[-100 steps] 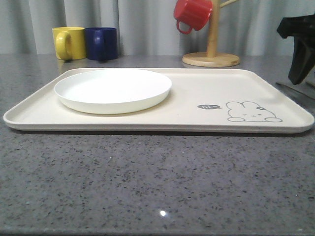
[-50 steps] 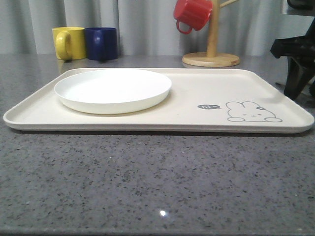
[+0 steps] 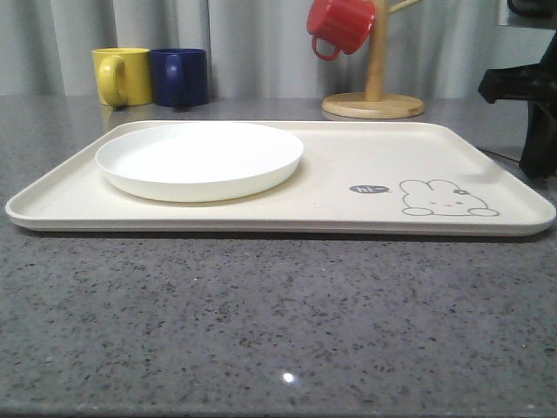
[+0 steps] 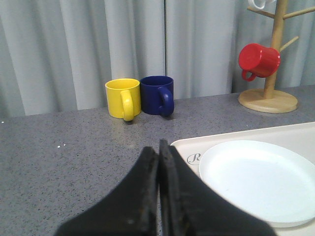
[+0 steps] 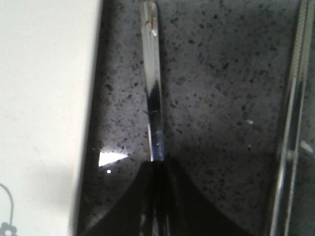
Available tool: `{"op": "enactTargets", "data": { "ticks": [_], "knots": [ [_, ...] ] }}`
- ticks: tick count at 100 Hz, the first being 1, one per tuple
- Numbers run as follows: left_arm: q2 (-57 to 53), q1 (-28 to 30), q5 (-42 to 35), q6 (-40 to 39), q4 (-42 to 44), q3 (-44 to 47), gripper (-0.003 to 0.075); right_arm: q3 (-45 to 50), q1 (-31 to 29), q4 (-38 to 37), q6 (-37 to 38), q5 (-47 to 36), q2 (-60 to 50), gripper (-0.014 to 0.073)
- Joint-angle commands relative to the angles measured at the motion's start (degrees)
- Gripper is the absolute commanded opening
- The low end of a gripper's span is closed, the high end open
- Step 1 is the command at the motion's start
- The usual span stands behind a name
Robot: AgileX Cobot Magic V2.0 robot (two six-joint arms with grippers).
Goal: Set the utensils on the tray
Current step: 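Lower the right gripper onto the silver fork and grasp it, then carry the fork with the right gripper and set it on the tray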
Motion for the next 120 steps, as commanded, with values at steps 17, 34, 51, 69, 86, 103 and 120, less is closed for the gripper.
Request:
{"op": "enactTargets", "data": {
  "ticks": [17,34,51,69,86,103,120],
  "knots": [
    [0.28,-0.29,-4.77,-0.61,-0.47,-1.48,-0.0018,-3.66,0.15,0.3,5.16,1.75,-9.72,0.0036],
    [0.28,-0.29,-4.77,-0.61,-0.47,-1.44,-0.0018,-6.44,3.67,0.3,9.95,3.11,-12.75,0.0036],
    [0.28,-0.29,-4.77,-0.61,-0.47,-1.44,-0.0018,-7.02,10.43,-1.6,17.16,0.41,-12.66,0.0036],
    [0.28,-0.29,-4.77,-0.61,-0.47,-1.44,-0.0018,-7.02,17.51,-10.65,31.29,-3.38,-10.63,0.0036],
    [0.28,-0.29,-4.77,-0.61,-0.47,-1.44,-0.0018,-7.02,23.68,-18.14,41.93,-5.66,-6.8,0.0036],
    [0.28,-0.29,-4.77,-0.61,-0.47,-1.44,-0.0018,-7.25,26.24,-19.95,45.87,-8.35,-2.55,0.0036],
    [0.28,-0.29,-4.77,-0.61,-0.47,-1.44,-0.0018,-9.33,26.39,-19.95,46.72,-8.49,0.68,0.0036]
  ]
}}
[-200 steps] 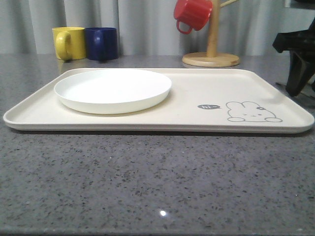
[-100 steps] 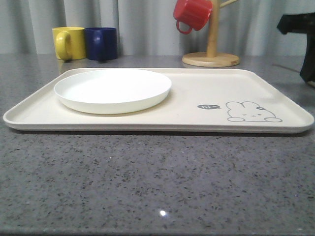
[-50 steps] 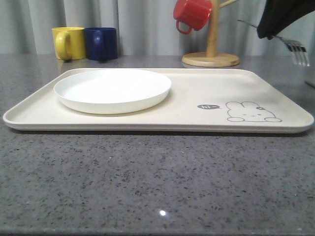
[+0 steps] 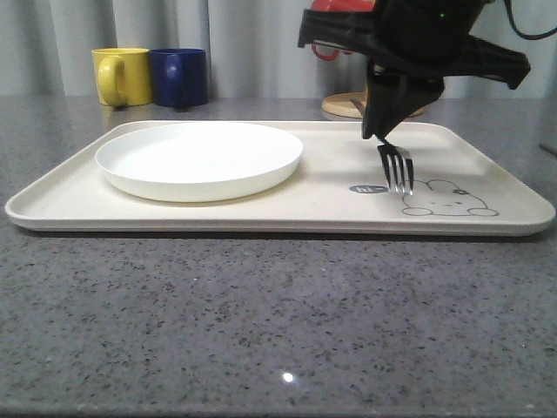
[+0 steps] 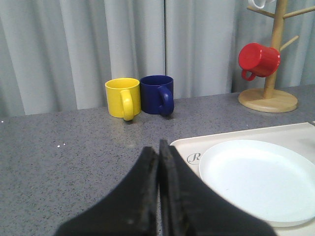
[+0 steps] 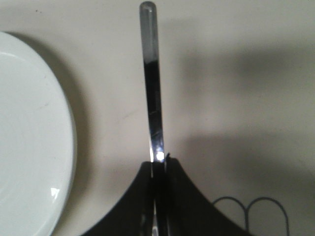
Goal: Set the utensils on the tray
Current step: 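Carry the fork with the right gripper and set it on the tray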
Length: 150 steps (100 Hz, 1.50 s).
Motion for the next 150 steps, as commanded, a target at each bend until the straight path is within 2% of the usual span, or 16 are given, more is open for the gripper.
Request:
{"op": "enactTargets", "data": {
  "ticks": [1,59,71,93,102,134,150],
  "knots": [
    [0.28,-0.29,-4.77,-0.61,-0.47,-1.48,-0.0018,-3.37,-0.02,-1.89,0.58,-3.12,-0.77,0.0036],
    [0.28,-0.29,-4.77,-0.61,-0.47,-1.48,-0.0018,-4.78,0.77,-1.13,1.03,-3.49,3.9,0.0047],
    [0.28,-0.29,-4.77,-0.61,-0.47,-1.48,-0.0018,-4.78,0.77,-0.4,1.03,-3.6,3.99,0.0102],
    [0.28,-0.29,-4.77,-0.61,-0.47,-1.48,-0.0018,-4.78,0.77,-0.34,1.03,-3.57,3.87,0.03],
    [0.28,-0.29,-4.77,-0.61,-0.47,-1.48,-0.0018,-4.78,0.77,-0.34,1.03,-3.45,3.69,0.0353],
    [0.28,-0.29,-4.77,-0.61,-0.47,-1.48,-0.0018,-4.78,0.48,-3.22,0.34,-1.68,-3.57,0.0358],
    [0.28,-0.29,-4.77,-0.61,-0.47,-1.48,-0.0018,-4.78,-2.89,-3.24,-5.78,4.11,-9.1,0.0358]
  ]
}}
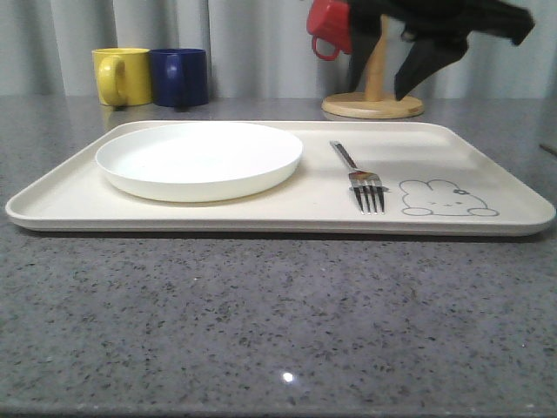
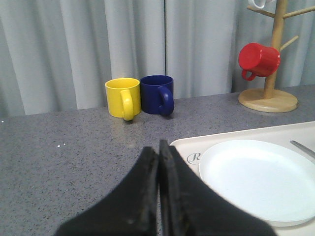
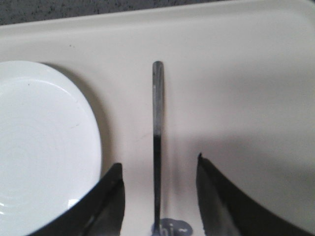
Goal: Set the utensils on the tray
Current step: 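Carry the fork with the right gripper and set it on the tray, then move the right gripper back and grasp the silver chopsticks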
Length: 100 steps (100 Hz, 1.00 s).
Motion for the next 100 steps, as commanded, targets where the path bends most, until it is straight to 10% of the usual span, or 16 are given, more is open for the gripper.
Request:
{"op": "enactTargets", "data": {
  "ticks": [1,61,100],
  "knots": [
    [0.28,-0.29,-4.77,-0.61,-0.47,-1.48,-0.0018,-1.89,-2.74,-1.92,-4.52,2.24,-5.55,0.0358],
    [0.28,-0.29,-4.77,-0.61,-0.47,-1.48,-0.0018,2.63,-32.56,13.99,-36.25,9.39,-9.47,0.0358],
    [0.28,-0.29,-4.77,-0.61,-0.47,-1.48,-0.0018,8.11,-35.28,16.61,-41.6,4.17,-8.2,0.0358]
  ]
}}
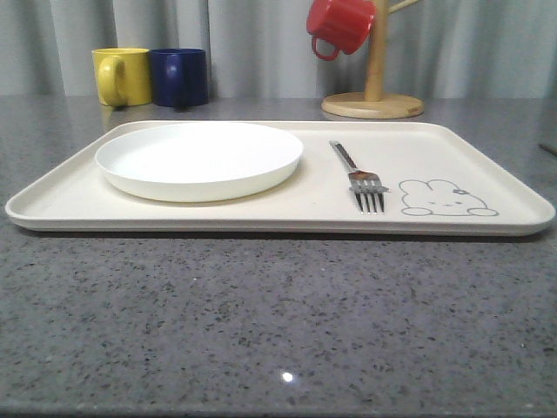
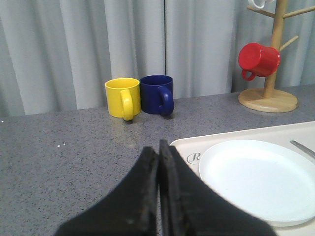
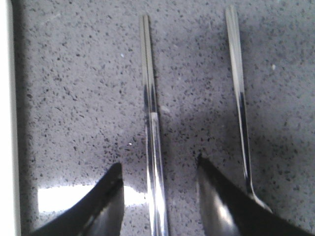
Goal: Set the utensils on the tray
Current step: 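Move the right gripper back and grasp the silver chopsticks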
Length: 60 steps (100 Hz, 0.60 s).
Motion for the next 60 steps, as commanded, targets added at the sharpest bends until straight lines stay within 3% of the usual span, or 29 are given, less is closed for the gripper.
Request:
{"op": "enactTargets", "data": {
  "ticks": [1,60],
  "knots": [
    [0.28,-0.29,-4.77,-0.61,-0.47,-1.48,-0.0018,-1.22,-0.49,0.49,-1.52,-2.98,-0.99,0.0358],
    [0.28,-0.29,-4.77,-0.61,-0.47,-1.48,-0.0018,-1.22,-0.21,1.53,-2.24,-4.67,7.19,0.0351]
  ]
}}
